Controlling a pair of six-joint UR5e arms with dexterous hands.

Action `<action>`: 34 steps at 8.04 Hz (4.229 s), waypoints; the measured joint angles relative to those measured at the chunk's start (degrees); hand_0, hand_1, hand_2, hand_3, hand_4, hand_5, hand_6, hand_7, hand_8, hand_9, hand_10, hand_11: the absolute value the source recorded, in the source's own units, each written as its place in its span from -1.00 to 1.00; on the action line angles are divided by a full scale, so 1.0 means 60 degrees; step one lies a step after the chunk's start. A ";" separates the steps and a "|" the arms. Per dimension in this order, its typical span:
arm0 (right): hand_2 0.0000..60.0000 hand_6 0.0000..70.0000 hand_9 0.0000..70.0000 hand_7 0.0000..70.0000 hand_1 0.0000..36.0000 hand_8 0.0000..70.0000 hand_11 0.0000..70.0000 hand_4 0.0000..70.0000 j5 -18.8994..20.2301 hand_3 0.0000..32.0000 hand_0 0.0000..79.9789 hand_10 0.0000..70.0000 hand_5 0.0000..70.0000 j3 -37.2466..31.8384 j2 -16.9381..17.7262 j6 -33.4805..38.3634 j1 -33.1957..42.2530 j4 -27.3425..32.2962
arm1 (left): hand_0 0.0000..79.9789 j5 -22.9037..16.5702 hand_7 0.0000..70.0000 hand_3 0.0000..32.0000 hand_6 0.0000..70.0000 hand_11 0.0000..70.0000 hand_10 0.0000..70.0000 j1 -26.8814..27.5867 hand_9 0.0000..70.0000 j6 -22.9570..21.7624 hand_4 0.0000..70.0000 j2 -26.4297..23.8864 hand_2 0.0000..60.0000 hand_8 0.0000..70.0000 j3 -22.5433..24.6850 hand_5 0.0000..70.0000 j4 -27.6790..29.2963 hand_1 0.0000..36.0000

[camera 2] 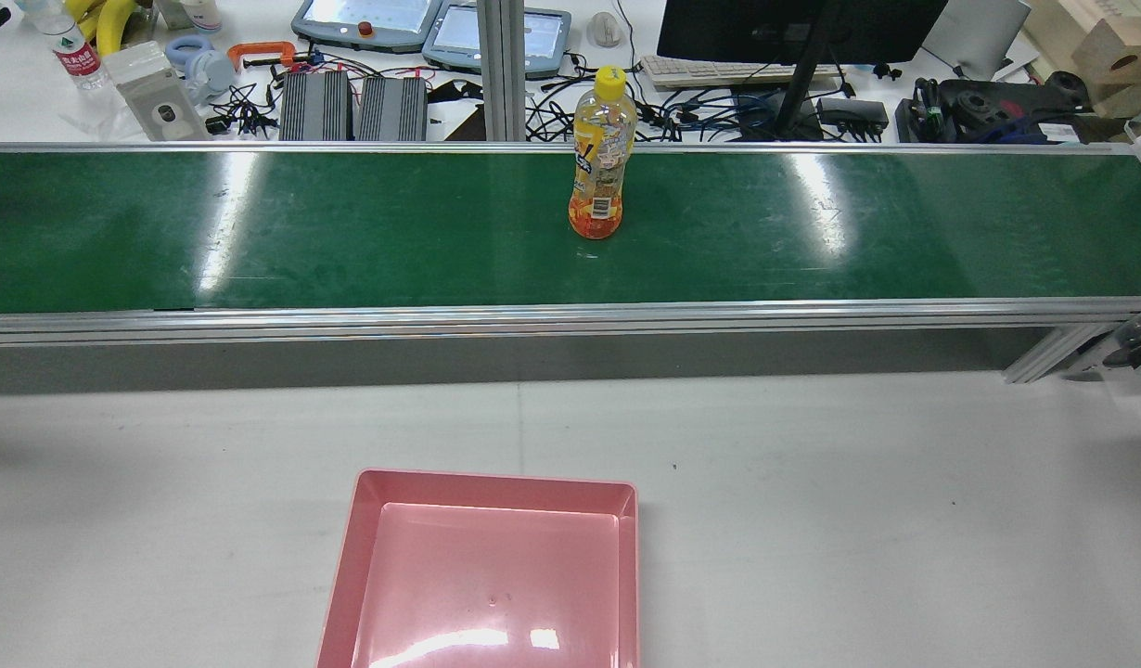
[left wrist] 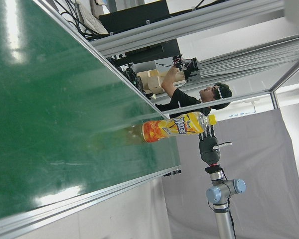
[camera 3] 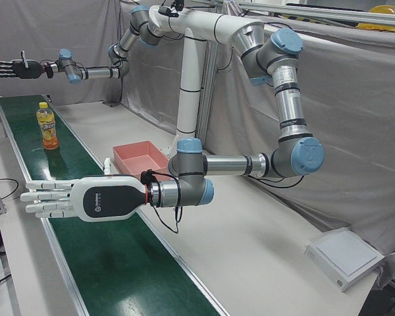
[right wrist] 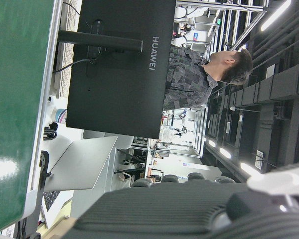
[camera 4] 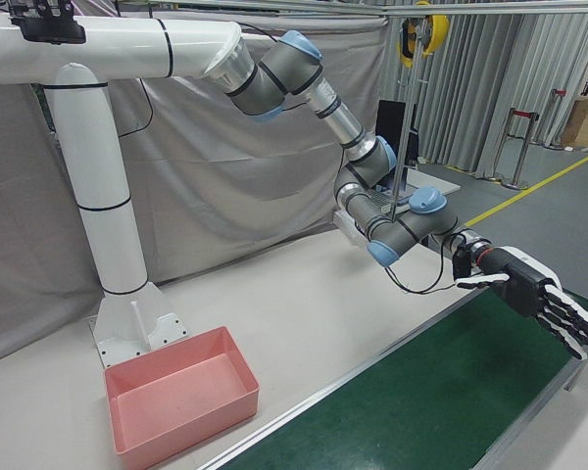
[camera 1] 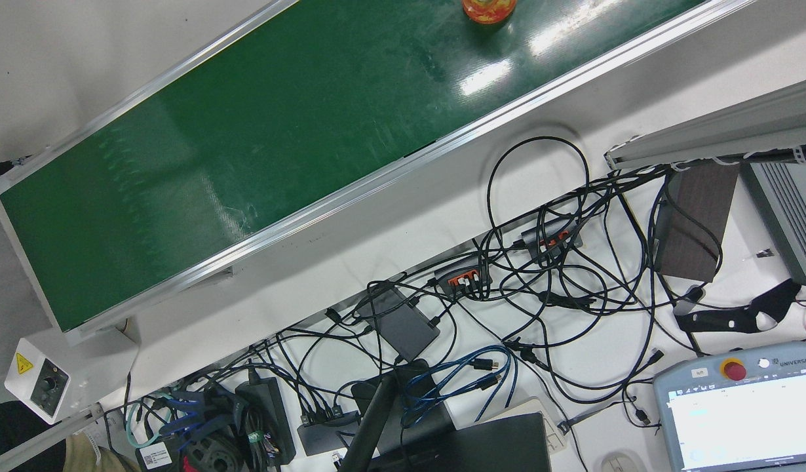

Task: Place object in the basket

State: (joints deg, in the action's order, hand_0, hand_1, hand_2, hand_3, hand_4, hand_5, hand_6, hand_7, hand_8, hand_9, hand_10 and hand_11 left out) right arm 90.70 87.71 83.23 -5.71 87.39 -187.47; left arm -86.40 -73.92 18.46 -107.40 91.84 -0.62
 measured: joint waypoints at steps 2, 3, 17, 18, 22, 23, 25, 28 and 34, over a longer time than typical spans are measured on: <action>-1.00 -1.00 -1.00 -1.00 -1.00 -1.00 -1.00 -1.00 0.0000 -1.00 -1.00 -1.00 -1.00 0.0000 0.0000 0.0000 0.0005 0.0000 | 0.42 0.0000 -1.00 -1.00 -0.96 -0.71 -0.84 0.0000 -1.00 0.0000 -0.83 0.0000 -1.00 -1.00 -0.0003 -0.77 0.0000 -0.61; -1.00 -1.00 -1.00 -1.00 -1.00 -1.00 -1.00 -1.00 0.0000 -1.00 -1.00 -1.00 -1.00 0.0000 0.0000 0.0000 0.0008 0.0000 | 0.42 0.0000 -1.00 -1.00 -0.96 -0.72 -0.84 0.0007 -1.00 0.0000 -0.84 -0.0006 -1.00 -1.00 -0.0003 -0.77 -0.0004 -0.61; -1.00 -1.00 -1.00 -1.00 -1.00 -1.00 -1.00 -1.00 0.0000 -1.00 -1.00 -1.00 -1.00 0.0000 0.0000 0.0000 0.0010 0.0000 | 0.40 0.0016 -1.00 -1.00 -0.98 -0.68 -0.82 0.0277 -1.00 0.0055 -0.84 -0.0170 -1.00 -1.00 0.0331 -0.81 -0.0284 -0.57; -1.00 -1.00 -1.00 -1.00 -1.00 -1.00 -1.00 -1.00 0.0000 -1.00 -1.00 -1.00 -1.00 0.0000 0.0000 0.0000 0.0010 0.0000 | 0.36 0.0030 -1.00 -1.00 -0.98 -0.67 -0.81 0.0542 -1.00 0.0083 -0.86 -0.0443 -1.00 -1.00 0.0364 -0.85 -0.0566 -0.60; -1.00 -1.00 -1.00 -1.00 -1.00 -1.00 -1.00 -1.00 0.0000 -1.00 -1.00 -1.00 -1.00 0.0000 0.0000 0.0000 0.0004 0.0000 | 0.28 0.0096 -1.00 -1.00 -1.00 -0.63 -0.77 0.1410 -0.99 0.0122 -0.89 -0.1234 -1.00 -1.00 0.0361 -0.92 -0.1223 -0.74; -1.00 -1.00 -1.00 -1.00 -1.00 -1.00 -1.00 -1.00 0.0000 -1.00 -1.00 -1.00 -1.00 0.0000 0.0000 0.0000 0.0004 0.0000 | 0.29 0.0100 -1.00 -1.00 -1.00 -0.62 -0.77 0.1541 -0.99 0.0127 -0.87 -0.1250 -1.00 -1.00 0.0350 -0.90 -0.1164 -0.73; -1.00 -1.00 -1.00 -1.00 -1.00 -1.00 -1.00 -1.00 0.0000 -1.00 -1.00 -1.00 -1.00 0.0000 0.0000 0.0000 0.0008 0.0000 | 0.27 0.0131 -1.00 -1.00 -1.00 -0.63 -0.77 0.1744 -0.98 0.0256 -0.89 -0.1314 -1.00 -1.00 0.0301 -0.92 -0.1006 -0.74; -1.00 -1.00 -1.00 -1.00 -1.00 -1.00 -1.00 -1.00 0.0000 -1.00 -1.00 -1.00 -1.00 0.0000 0.0000 0.0000 0.0006 0.0000 | 0.27 0.0445 -1.00 -1.00 -1.00 -0.64 -0.78 0.2189 -0.97 0.0469 -0.89 -0.1531 -1.00 -1.00 0.0255 -0.91 -0.0923 -0.74; -1.00 -1.00 -1.00 -1.00 -1.00 -1.00 -1.00 -1.00 0.0000 -1.00 -1.00 -1.00 -1.00 0.0000 0.0000 0.0000 0.0010 0.0000 | 0.28 0.0773 -1.00 -1.00 -1.00 -0.65 -0.79 0.2754 -0.97 0.0483 -0.88 -0.1935 -1.00 -1.00 -0.0197 -0.91 -0.0825 -0.71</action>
State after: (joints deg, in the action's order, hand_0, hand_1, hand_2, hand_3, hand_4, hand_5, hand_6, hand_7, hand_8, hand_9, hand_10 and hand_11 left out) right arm 90.70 87.71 83.23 -5.71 87.45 -187.47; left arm -81.76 -57.40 21.36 -119.01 90.66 -5.56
